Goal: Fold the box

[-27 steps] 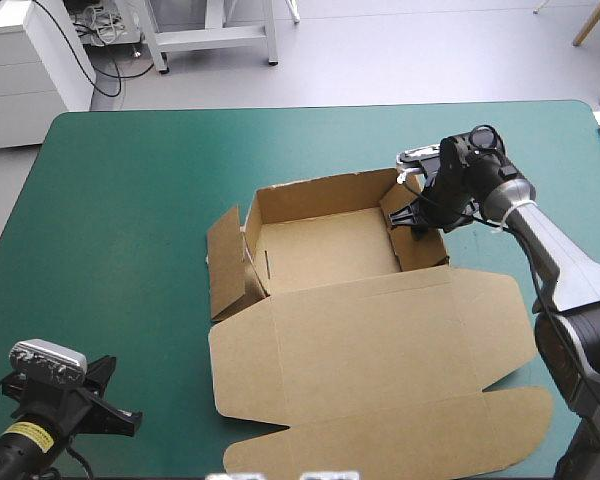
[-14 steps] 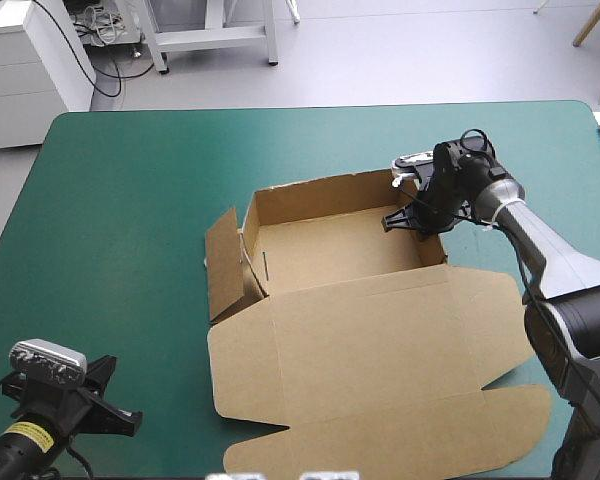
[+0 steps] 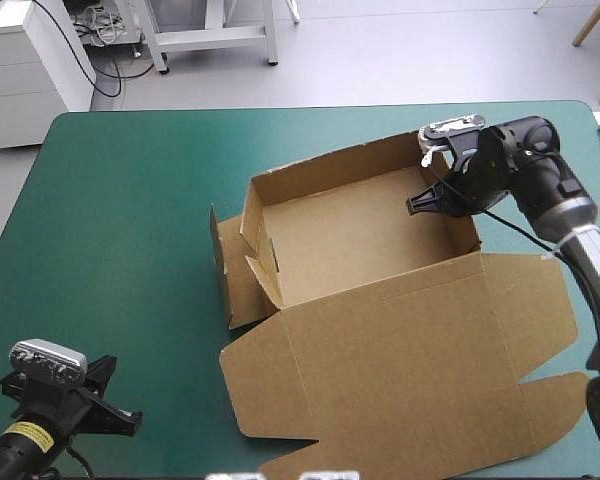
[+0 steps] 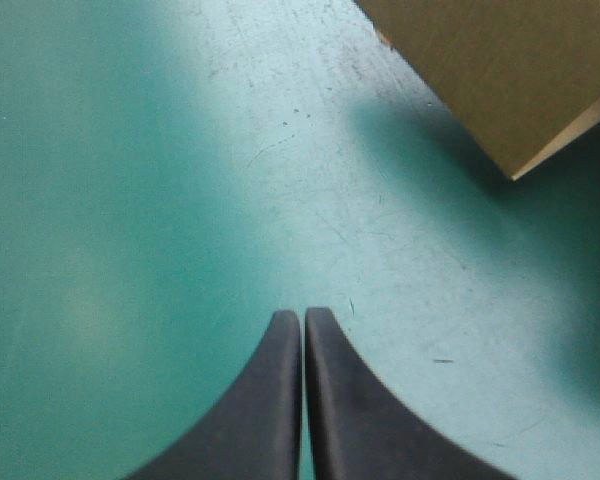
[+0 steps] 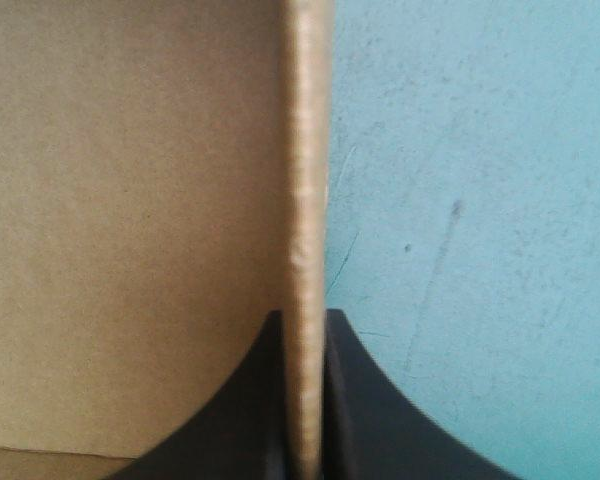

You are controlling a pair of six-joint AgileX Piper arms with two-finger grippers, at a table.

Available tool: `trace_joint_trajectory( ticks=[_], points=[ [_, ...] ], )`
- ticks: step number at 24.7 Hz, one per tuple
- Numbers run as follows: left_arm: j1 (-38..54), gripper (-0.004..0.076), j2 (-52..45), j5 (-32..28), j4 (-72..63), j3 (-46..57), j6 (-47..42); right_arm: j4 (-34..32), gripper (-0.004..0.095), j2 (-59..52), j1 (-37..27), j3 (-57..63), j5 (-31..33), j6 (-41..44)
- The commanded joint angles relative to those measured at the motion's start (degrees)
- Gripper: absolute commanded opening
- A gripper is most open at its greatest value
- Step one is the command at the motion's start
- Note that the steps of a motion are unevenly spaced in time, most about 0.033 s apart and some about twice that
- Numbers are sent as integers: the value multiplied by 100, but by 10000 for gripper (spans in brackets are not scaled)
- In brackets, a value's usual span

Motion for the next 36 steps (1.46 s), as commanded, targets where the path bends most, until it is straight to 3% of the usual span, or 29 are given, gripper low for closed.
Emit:
trace_joint_trajectory(
  ticks=[1, 2, 4, 7, 10, 19, 26, 29, 36],
  points=[
    [6, 18, 64, -344, -48, -146, -63, 25, -21, -810, -16, -144, -133, 36],
    [6, 33, 64, -344, -60, -146, -63, 25, -21, -896, -16, -144, -133, 51],
    [6, 139, 64, -344, -82, -146, -63, 25, -21, -1129, -16, -144, -133, 56],
    [6, 400, 64, -370, -106, -146, 3, 25, -21, -1442, -16, -144, -133, 154],
    [6, 504, 64, -575, -268, -146, 3, 25, -21, -1631, -16, -144, -133, 200],
    [6, 474, 85, -1049, -1085, -158, -48, 25, -21, -1968, -16, -144, -133, 200],
    [6, 474, 727, -1392, -1085, -443, -715, 25, -22, -2149, -16, -144, -133, 200],
    [6, 474, 1458, -1310, -1085, -913, -728, 25, -22, -2219, -16, -144, -133, 142],
    [237, 474, 3982, -332, -1304, -2602, -706, 92, -21, -2230, -16, -144, -133, -11]
  ],
)
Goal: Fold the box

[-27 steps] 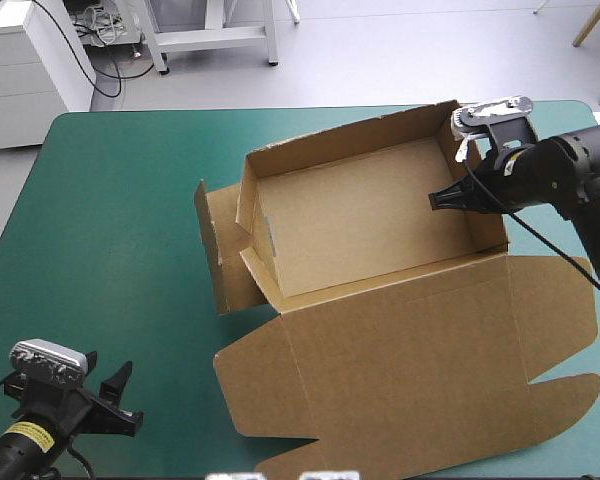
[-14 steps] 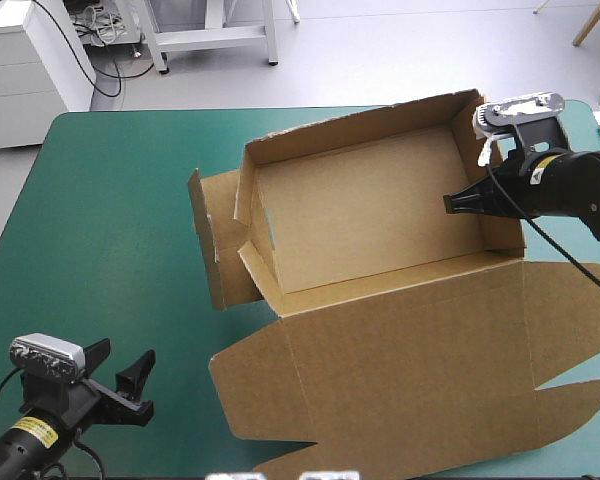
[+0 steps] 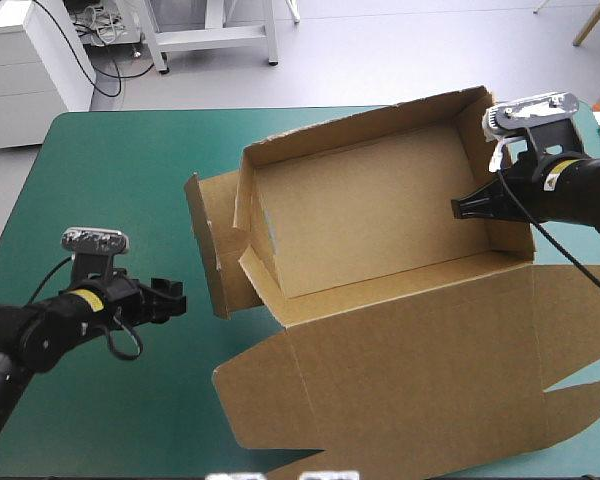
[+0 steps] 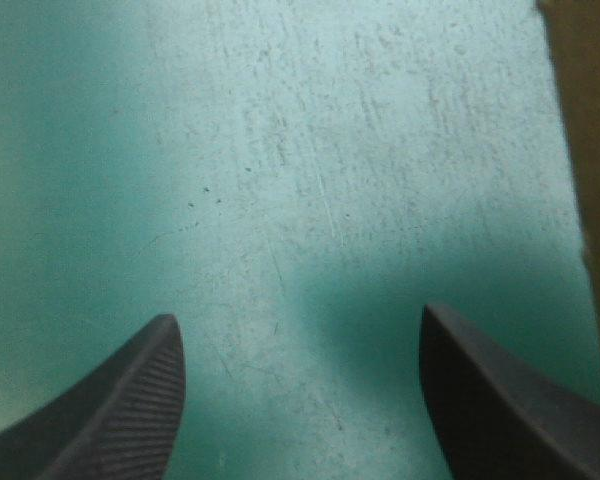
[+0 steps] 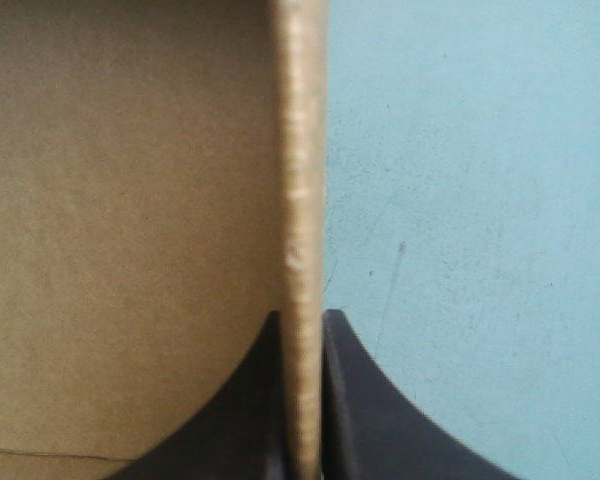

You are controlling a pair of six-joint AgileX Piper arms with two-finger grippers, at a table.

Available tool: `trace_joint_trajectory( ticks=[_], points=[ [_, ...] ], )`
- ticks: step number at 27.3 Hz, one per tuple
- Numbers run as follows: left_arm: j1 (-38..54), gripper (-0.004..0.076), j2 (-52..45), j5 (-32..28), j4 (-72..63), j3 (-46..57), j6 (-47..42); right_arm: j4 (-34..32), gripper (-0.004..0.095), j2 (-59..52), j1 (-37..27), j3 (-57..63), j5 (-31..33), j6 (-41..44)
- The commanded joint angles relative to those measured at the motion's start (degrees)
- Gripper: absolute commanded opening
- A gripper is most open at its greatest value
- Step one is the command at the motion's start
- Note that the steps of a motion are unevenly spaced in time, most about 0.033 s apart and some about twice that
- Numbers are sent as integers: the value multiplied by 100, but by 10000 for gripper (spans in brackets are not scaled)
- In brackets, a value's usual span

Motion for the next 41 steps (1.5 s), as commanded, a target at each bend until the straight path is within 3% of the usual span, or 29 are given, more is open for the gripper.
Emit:
trace_joint_trajectory(
  ticks=[1, 4, 7, 15, 21, 23, 29, 41],
  points=[
    [425, 474, 883, 107, -499, -742, 105, 81, -22, -162, -16, -144, -342, -46],
    [1033, 474, 1416, 126, -1358, -920, 994, 81, -22, -162, -16, -144, -342, -46],
    [1545, 474, 1880, 31, -2814, -920, 2745, 81, -22, -162, -16, -144, -342, -46],
    [1596, 474, 2637, 24, -5065, -773, 4873, 81, -22, -114, -16, -144, -477, -46],
    [1596, 474, 2769, 605, -6246, -750, 5874, 57, -21, 73, -16, -144, -595, -46],
    [1596, 474, 2769, 1055, -6748, -750, 6298, 57, -21, 199, -16, -144, -752, -46],
    [1596, 474, 2769, 1929, -7736, -750, 6892, 57, -22, 610, -16, -144, -1019, -46],
    [1596, 474, 2732, 2453, -8293, -750, 7016, 68, -21, 1406, -16, -144, -1246, -46]
  ],
)
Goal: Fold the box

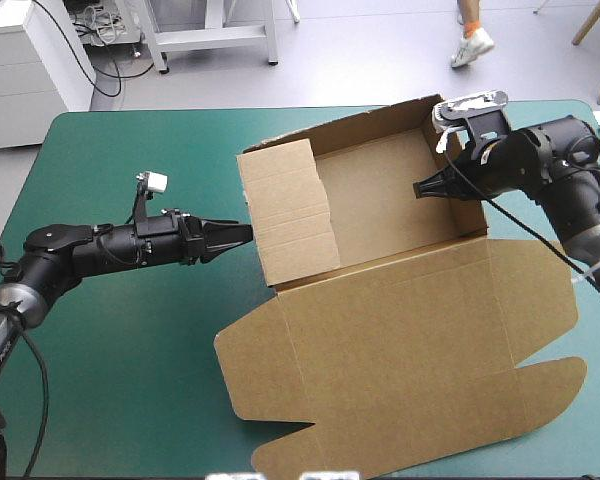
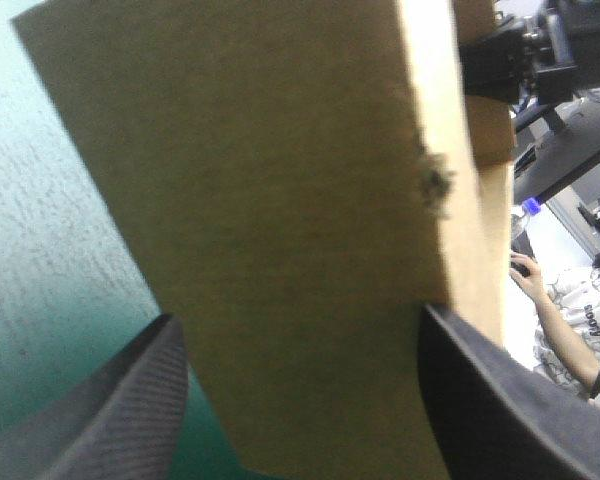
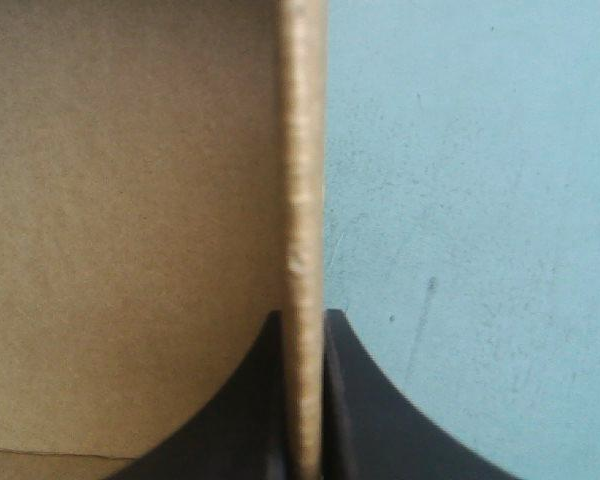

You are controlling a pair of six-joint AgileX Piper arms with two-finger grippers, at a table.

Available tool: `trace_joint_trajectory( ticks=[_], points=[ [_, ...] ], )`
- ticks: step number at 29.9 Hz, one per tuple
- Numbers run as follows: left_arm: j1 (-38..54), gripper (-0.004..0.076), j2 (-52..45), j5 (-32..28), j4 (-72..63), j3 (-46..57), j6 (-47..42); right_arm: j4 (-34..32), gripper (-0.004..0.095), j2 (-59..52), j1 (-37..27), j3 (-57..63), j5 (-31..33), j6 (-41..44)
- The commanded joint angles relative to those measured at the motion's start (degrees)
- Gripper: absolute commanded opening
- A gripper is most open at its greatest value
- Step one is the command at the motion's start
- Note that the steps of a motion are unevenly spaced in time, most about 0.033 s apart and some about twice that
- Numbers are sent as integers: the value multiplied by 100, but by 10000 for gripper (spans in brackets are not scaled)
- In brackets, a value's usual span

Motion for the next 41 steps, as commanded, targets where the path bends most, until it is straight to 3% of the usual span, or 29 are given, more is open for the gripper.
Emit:
trace_joint_trajectory(
  ticks=[1, 7, 13, 22, 27, 37, 41],
  points=[
    [-21, 474, -225, 305, -592, -130, 36, 55, -21, -49, -10, -144, -455, 29],
    [-21, 474, -225, 356, -826, -130, 26, 131, -21, 103, -10, -144, -497, 29],
    [-21, 474, -225, -212, -637, -230, -475, 260, -19, 103, 129, -144, -676, 153],
    [-32, 474, -225, -845, 1747, -1484, -2671, -736, -19, 135, 989, -144, -1095, 1139],
    [-169, 467, -225, -1000, 2917, -2032, -3675, -862, -19, 183, 1244, -144, -1247, 1392],
    [-1410, 324, -215, -2102, 6069, -2302, -5905, -735, -19, 360, 1247, -144, -1156, 1496],
    [-1732, 140, -144, -2159, 7327, -2302, -6908, -688, -19, 486, 1247, -144, -1060, 1496]
  ],
)
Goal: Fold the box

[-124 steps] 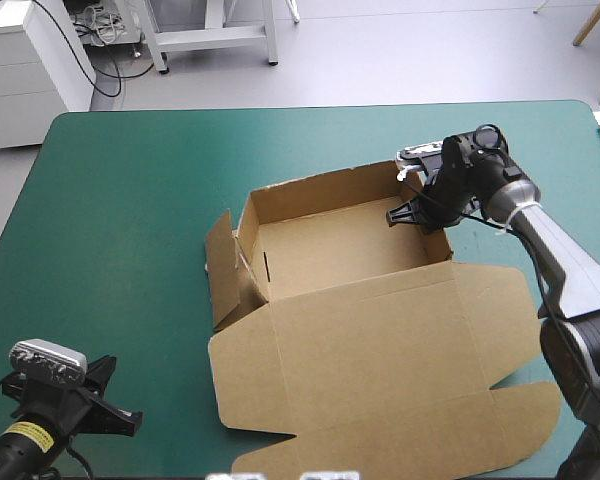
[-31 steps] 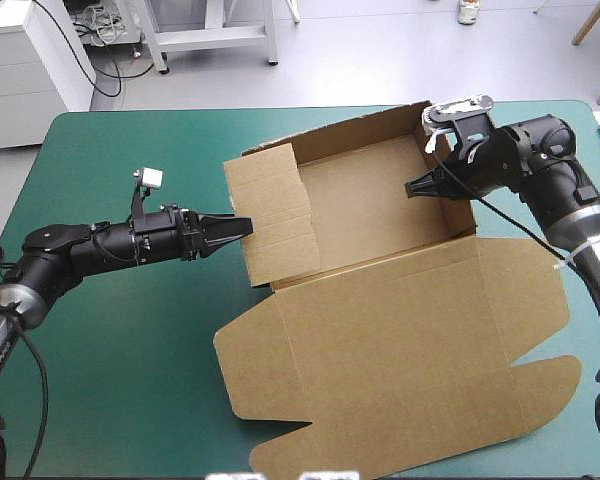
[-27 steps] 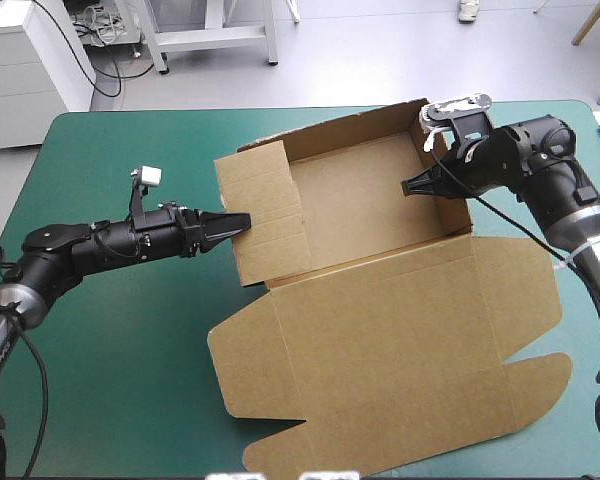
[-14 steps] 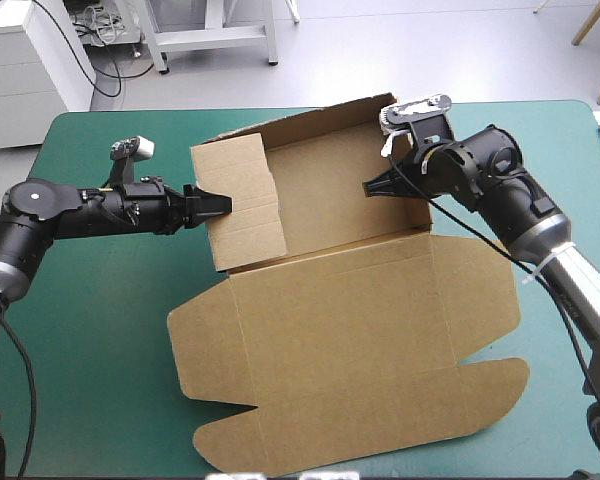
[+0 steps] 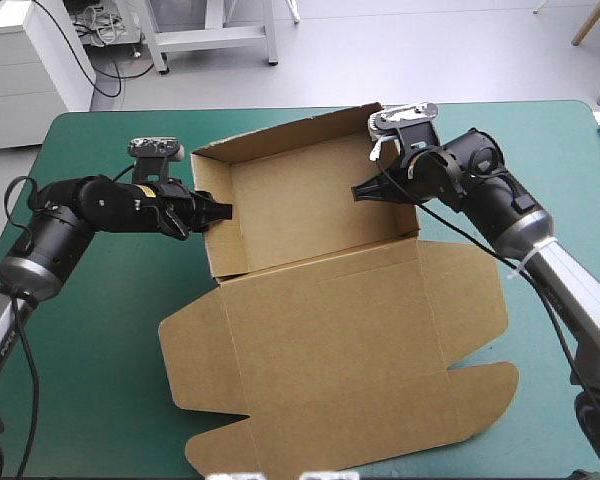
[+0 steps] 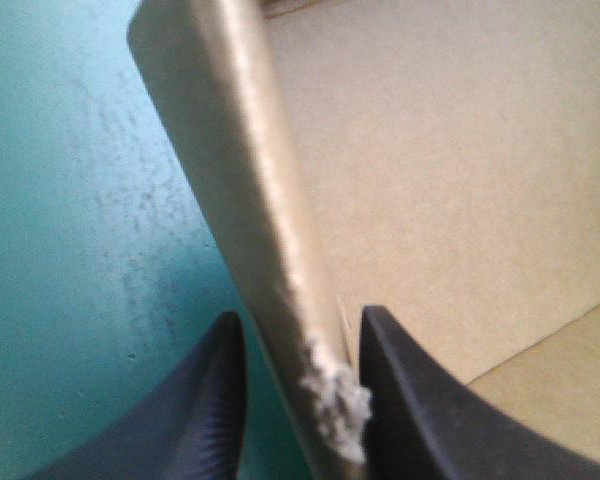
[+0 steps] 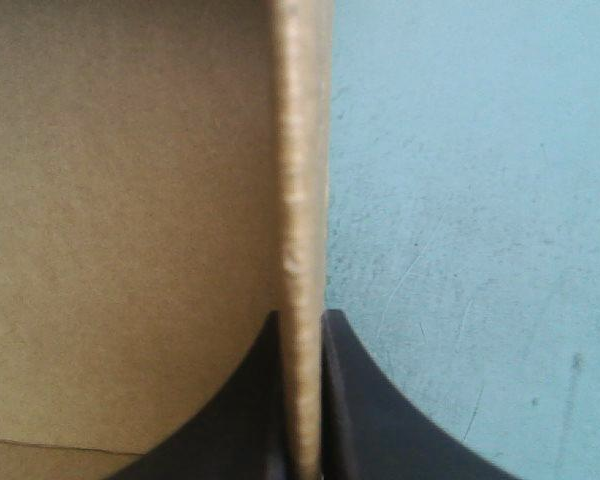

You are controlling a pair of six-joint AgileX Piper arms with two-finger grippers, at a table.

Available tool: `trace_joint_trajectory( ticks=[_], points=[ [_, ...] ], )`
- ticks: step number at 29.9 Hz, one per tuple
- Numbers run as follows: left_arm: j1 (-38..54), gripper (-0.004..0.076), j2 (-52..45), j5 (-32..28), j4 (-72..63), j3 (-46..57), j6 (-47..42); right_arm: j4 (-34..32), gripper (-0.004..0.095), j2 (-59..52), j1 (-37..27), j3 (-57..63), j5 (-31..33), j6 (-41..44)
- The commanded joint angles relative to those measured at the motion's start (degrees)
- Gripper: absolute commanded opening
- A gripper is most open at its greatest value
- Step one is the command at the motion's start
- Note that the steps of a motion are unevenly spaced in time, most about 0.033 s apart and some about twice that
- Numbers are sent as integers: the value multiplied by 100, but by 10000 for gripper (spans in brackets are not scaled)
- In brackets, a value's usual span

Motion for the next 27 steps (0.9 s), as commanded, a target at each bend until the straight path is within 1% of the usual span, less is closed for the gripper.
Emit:
trace_joint_trajectory(
  ticks=[1, 2, 3, 10, 18, 21, 25, 27],
  points=[
    [-209, 64, -87, -332, 951, -191, -742, 40, -19, -120, 16, -151, -215, 27],
    [-233, -1, -30, -332, 989, -191, -742, 74, -20, -72, 16, -151, -162, 16],
    [-231, -6, 39, -318, 966, -191, -723, 87, -20, -34, 16, -151, -121, 2],
    [-231, -8, 762, -79, 1134, -191, -806, 87, -21, 408, 16, -151, 143, -52],
    [-231, -8, 1595, -20, 1295, -222, -1055, 110, -21, 1176, -17, -151, 156, -161],
    [-231, -8, 1792, 54, 1256, -289, -1055, 379, -21, 1483, -189, -151, 122, -384],
    [-231, -8, 1920, -169, 1197, -314, -1033, 1006, -21, 1846, -572, -151, 97, -758],
    [-231, -8, 1919, -303, 1197, -320, -987, 1107, -21, 1939, -690, -151, 97, -909]
  ],
)
